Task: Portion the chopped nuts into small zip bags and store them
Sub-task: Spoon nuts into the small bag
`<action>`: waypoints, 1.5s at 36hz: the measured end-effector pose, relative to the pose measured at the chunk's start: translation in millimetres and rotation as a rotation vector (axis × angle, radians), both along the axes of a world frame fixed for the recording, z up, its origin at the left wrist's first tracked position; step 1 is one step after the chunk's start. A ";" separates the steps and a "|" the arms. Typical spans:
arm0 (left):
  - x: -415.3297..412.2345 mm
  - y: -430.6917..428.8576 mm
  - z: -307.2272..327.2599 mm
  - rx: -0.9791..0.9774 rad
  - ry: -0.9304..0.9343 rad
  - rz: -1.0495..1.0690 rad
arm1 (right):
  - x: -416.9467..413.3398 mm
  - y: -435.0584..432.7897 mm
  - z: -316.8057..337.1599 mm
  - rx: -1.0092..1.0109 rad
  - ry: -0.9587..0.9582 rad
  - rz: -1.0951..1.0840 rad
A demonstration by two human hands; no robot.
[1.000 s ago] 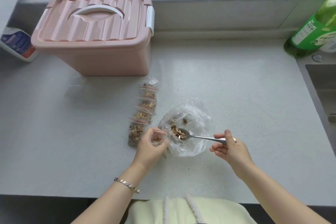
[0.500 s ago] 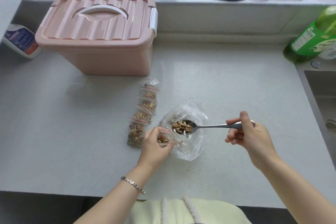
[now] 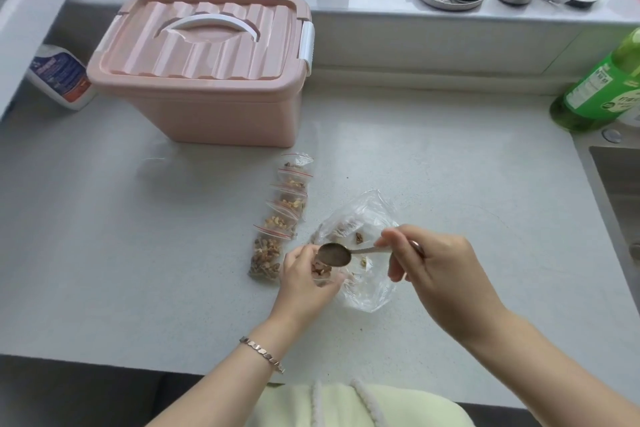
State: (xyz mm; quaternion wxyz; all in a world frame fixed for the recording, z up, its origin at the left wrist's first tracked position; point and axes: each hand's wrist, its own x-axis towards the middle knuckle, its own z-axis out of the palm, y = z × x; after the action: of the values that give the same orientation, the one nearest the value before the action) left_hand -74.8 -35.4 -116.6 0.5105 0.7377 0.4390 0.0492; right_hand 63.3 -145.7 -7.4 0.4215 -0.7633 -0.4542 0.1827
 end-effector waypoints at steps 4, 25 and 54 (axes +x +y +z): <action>-3.9 1.6 -3.3 -0.036 -0.030 0.029 | 14.2 -8.6 -2.0 0.049 -0.015 -0.105; -10.8 2.4 -11.8 -0.043 -0.086 -0.020 | 17.1 -30.9 -91.3 -0.223 0.787 -0.503; -6.8 1.0 -11.3 -0.063 -0.032 0.014 | -5.7 -16.2 -17.3 0.093 0.121 -0.097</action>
State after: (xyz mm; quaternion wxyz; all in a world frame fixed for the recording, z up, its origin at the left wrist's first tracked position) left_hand -81.6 -34.4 -127.9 0.5401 0.7172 0.4373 0.0510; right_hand 57.6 -161.9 -24.7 0.4915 -0.7516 -0.3983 0.1867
